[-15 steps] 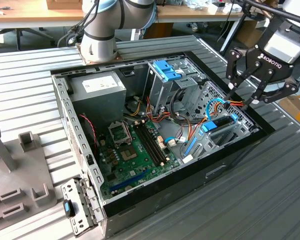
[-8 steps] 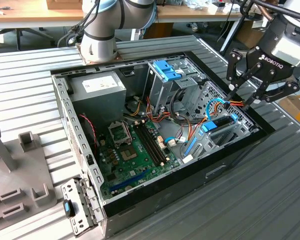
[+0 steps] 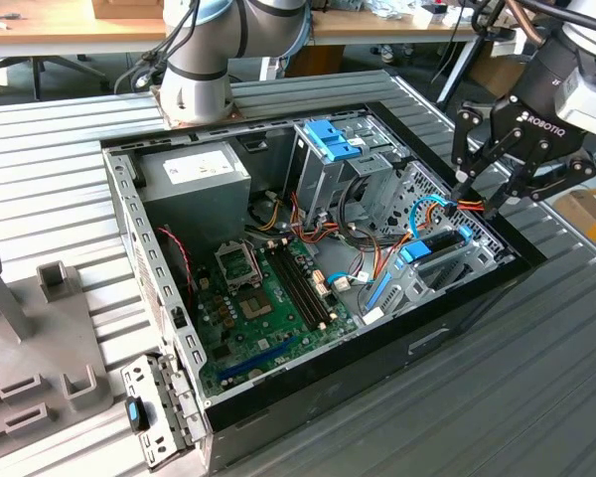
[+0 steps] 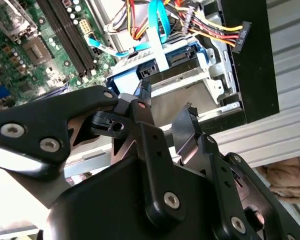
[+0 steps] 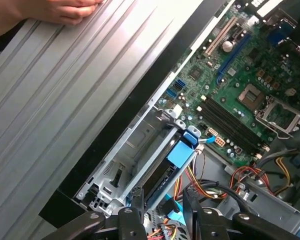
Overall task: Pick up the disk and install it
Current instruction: 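Insert the first disk wire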
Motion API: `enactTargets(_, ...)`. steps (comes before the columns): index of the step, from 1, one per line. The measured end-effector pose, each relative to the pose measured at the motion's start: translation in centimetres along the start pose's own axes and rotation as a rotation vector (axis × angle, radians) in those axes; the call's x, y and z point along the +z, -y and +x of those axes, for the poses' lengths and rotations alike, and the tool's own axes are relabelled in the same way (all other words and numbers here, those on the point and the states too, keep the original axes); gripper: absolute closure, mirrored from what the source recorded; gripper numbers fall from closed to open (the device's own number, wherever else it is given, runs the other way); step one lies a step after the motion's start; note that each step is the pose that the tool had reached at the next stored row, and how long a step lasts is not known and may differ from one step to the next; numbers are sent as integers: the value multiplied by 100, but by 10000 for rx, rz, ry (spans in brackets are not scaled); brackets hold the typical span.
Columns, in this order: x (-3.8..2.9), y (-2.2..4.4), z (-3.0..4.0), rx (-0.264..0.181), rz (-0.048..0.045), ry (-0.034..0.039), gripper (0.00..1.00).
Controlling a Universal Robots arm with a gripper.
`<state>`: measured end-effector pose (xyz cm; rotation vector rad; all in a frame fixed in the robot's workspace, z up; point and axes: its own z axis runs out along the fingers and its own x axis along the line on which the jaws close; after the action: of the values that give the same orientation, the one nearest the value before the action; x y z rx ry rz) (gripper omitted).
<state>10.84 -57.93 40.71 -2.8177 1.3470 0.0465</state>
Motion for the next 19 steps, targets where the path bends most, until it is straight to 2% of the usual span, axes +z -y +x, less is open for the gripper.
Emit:
enactTargets(5,2,4,2,-607,-21,2,56)
enactTargets(6,2,5,2,-999,-30,8,56)
enactTargets(11,3,8,4,-1765,3,78,56)
enactTargets(13,3,8,4,-1905,4,84,56)
enactTargets(19,2,8,5,-1943,23,98,56)
